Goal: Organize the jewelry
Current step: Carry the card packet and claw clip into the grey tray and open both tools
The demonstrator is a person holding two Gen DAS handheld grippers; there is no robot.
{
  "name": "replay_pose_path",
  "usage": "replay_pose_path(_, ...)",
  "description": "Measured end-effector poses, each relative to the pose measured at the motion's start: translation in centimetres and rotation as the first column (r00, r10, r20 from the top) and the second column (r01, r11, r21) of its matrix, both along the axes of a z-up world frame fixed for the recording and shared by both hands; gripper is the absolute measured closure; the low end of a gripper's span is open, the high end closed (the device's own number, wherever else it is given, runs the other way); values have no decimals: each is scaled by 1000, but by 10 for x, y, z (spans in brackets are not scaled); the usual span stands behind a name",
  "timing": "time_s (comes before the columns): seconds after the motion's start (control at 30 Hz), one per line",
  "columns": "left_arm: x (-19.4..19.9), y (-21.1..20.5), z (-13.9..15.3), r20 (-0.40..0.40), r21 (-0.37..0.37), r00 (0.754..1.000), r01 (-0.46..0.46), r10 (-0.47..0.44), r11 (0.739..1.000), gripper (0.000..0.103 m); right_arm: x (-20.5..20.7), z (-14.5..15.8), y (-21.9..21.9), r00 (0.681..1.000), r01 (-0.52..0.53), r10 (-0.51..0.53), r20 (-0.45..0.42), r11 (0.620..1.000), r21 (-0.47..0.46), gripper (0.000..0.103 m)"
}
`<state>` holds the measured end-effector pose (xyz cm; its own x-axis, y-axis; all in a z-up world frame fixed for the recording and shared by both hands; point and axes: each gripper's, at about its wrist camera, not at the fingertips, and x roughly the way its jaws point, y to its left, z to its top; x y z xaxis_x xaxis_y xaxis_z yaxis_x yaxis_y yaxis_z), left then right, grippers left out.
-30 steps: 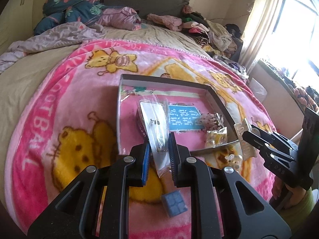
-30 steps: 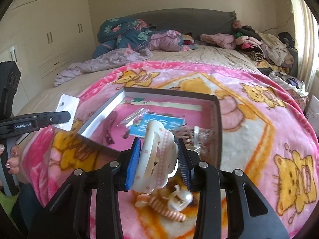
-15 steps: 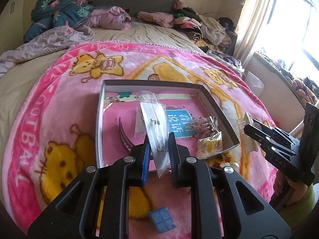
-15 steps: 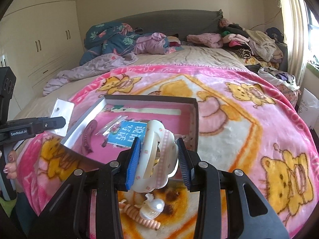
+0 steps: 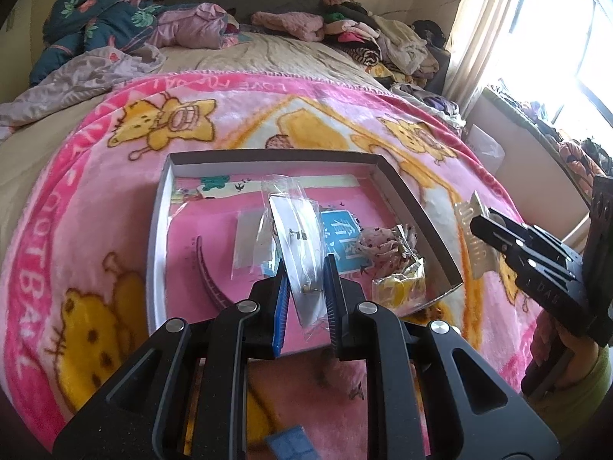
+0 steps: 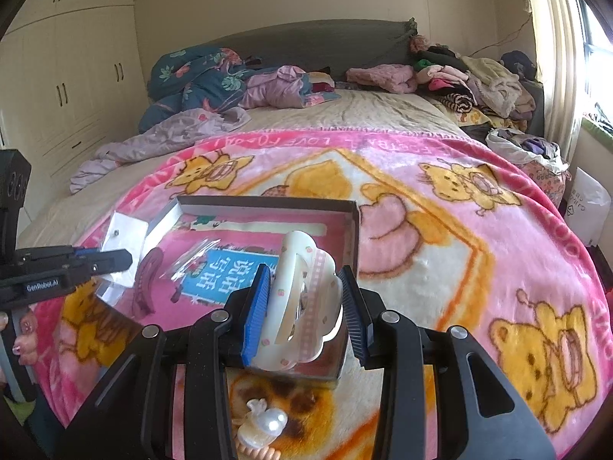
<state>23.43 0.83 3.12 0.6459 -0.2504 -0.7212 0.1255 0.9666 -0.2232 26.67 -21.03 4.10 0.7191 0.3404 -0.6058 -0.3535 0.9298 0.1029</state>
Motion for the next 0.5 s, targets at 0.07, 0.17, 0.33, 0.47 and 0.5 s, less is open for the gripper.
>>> replay_pose_path(0.07, 4, -3, -3, -6, 3, 1000, 4, -4, 1000, 92, 5, 0, 0, 1000, 3, -3, 2, 1000, -1, 68)
replay_pose_path(0.17, 10, -5, -7, -17, 3, 1000, 11, -10, 1000, 92, 13, 0, 0, 1000, 7, -7, 3, 1000, -1, 68)
replay_pose_path(0.33, 20, -8, -15, -33, 6, 999, 23, -23, 1000, 92, 24, -3, 0, 1000, 14, -14, 1, 1000, 1, 68)
replay_pose_path(0.47, 26, -12, -22, -49, 7, 998, 33, -32, 999, 92, 31, -5, 0, 1000, 15, -15, -2, 1000, -1, 68)
replay_pose_path(0.5, 28, -13, -24, -53, 7, 998, 35, -35, 999, 92, 32, -5, 0, 1000, 15, -15, -3, 1000, -3, 68)
